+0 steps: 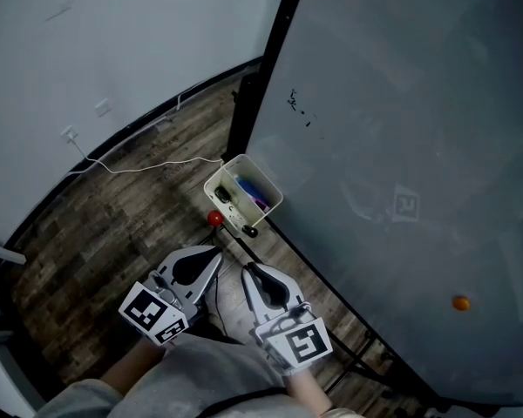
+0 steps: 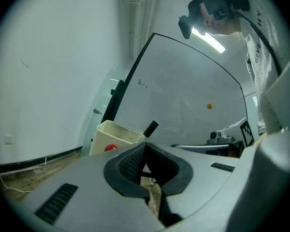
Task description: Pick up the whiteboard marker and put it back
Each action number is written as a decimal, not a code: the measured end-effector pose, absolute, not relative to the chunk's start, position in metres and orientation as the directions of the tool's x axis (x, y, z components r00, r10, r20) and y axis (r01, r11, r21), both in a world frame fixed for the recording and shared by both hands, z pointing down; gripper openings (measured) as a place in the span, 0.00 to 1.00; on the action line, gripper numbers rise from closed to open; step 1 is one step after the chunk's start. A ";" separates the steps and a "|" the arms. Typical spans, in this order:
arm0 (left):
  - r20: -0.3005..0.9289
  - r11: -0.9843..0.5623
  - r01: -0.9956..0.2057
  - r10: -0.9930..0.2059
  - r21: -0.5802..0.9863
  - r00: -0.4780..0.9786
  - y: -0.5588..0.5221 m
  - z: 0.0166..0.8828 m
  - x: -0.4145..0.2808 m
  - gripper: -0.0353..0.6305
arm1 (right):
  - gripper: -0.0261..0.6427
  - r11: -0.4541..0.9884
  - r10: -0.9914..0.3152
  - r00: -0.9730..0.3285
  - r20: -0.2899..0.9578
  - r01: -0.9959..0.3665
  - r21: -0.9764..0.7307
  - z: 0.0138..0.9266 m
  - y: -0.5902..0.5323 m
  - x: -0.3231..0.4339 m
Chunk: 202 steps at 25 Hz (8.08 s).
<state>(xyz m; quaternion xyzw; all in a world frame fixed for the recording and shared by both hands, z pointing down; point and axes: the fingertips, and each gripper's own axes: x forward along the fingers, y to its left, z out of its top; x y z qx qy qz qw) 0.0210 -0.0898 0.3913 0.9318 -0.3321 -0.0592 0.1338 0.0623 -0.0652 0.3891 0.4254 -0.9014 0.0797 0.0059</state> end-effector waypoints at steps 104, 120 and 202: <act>-0.055 -0.796 -0.542 -0.575 0.270 0.816 -0.152 0.378 0.008 0.08 | 0.15 0.579 -0.815 -0.579 -0.009 -0.815 -0.004 0.325 -0.127 0.065; -0.049 -0.790 -0.549 -0.581 0.273 0.812 -0.149 0.379 0.009 0.08 | 0.15 0.591 -0.806 -0.591 -0.034 -0.807 0.019 0.306 -0.121 0.066; -0.058 -0.784 -0.559 -0.593 0.269 0.803 -0.154 0.375 -0.004 0.08 | 0.15 0.619 -0.784 -0.618 -0.056 -0.786 0.002 0.288 -0.119 0.063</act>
